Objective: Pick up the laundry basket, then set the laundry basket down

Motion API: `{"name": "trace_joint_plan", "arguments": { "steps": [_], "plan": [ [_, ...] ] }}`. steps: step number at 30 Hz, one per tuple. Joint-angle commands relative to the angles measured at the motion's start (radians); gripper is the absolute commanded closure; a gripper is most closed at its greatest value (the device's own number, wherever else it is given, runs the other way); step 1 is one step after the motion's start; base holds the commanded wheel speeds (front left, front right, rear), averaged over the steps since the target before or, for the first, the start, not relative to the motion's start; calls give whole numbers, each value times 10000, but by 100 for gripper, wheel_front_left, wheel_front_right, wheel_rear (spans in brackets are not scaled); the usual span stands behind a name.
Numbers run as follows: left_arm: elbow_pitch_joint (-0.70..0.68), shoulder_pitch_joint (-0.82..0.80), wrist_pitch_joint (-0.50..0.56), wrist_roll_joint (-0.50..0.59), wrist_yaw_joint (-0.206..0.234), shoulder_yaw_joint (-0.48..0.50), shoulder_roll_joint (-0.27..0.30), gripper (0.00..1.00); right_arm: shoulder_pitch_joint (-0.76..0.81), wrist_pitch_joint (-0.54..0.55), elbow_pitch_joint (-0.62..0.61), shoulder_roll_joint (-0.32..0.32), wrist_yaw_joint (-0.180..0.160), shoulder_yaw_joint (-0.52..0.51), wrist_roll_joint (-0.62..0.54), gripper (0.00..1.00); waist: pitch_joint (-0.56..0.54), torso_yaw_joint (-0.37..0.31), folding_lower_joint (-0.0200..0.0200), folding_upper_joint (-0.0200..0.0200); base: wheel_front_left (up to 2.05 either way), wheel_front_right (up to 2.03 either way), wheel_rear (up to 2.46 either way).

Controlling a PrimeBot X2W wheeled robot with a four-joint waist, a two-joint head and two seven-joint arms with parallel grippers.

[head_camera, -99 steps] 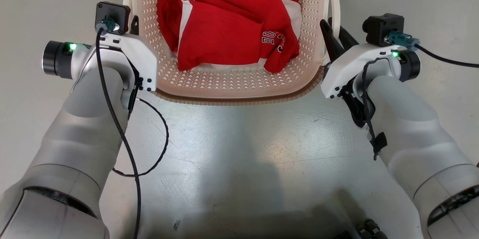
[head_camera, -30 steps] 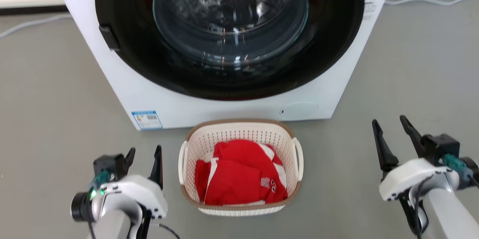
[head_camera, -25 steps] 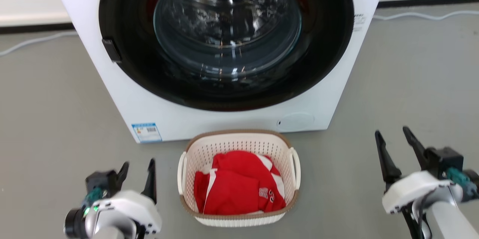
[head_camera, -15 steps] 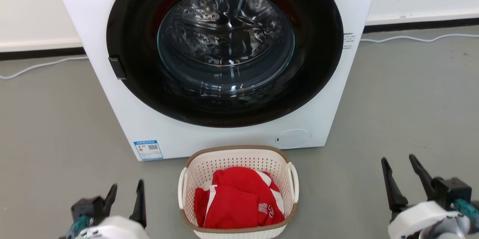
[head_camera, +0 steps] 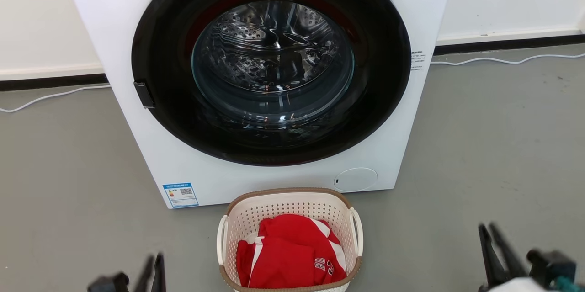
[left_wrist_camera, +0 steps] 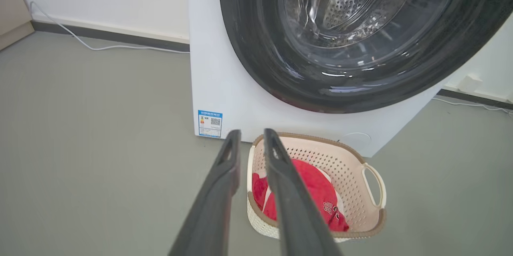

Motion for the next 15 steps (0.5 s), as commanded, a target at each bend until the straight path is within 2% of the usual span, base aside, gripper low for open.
{"name": "trace_joint_plan", "arguments": {
  "steps": [1, 5, 9, 15],
  "plan": [
    [194, 141, 5, -11, -2, -17, -91, 100, 159, 8, 153, 131, 0, 16, 12, 100, -1, 0, 0, -1, 0, 0, 0],
    [182, 80, 115, -286, -45, 61, -113, 100, 87, 130, 160, 158, 2, -41, 339, 100, 11, 11, 3, -1, 0, 0, 0],
    [105, 47, 237, -672, -102, 131, -142, 100, 62, 251, 86, 193, 4, -59, 809, 100, 9, 25, 23, -1, 0, 0, 0],
    [8, -16, 401, -1247, -187, 222, -185, 100, 17, 401, -14, 245, 8, -61, 1509, 100, 60, 47, 1, -1, 0, 0, 0]
  ]
}}
